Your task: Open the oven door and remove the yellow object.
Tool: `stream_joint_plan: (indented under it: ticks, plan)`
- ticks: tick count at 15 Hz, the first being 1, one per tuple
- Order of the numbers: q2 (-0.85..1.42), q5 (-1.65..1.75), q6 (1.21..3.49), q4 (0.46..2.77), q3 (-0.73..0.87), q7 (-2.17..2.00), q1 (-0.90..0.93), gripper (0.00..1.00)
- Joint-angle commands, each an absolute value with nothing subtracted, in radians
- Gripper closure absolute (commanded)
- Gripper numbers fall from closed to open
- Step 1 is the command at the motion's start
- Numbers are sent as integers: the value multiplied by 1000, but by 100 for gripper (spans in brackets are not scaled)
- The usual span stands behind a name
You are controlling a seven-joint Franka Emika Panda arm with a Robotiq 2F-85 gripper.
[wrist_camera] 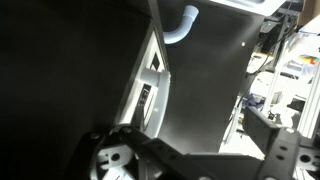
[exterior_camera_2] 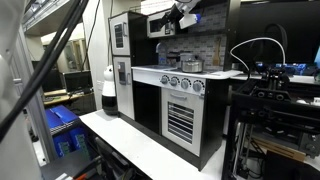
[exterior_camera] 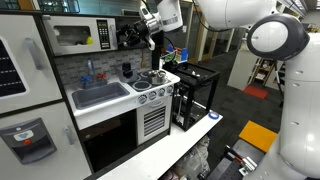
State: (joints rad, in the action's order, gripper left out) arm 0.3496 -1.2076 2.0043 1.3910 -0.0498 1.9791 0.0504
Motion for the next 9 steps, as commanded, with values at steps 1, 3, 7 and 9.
stream_joint_plan:
  ticks: [1, 3, 7, 9]
  plan:
    - [363, -1210, 2067, 1375, -70, 1992, 53, 0]
    - [355, -1203, 2056, 1384, -72, 1983, 56, 0]
    - [293, -1182, 2086, 1458, -74, 1976, 71, 0]
    - [244, -1157, 2151, 1512, -75, 1976, 89, 0]
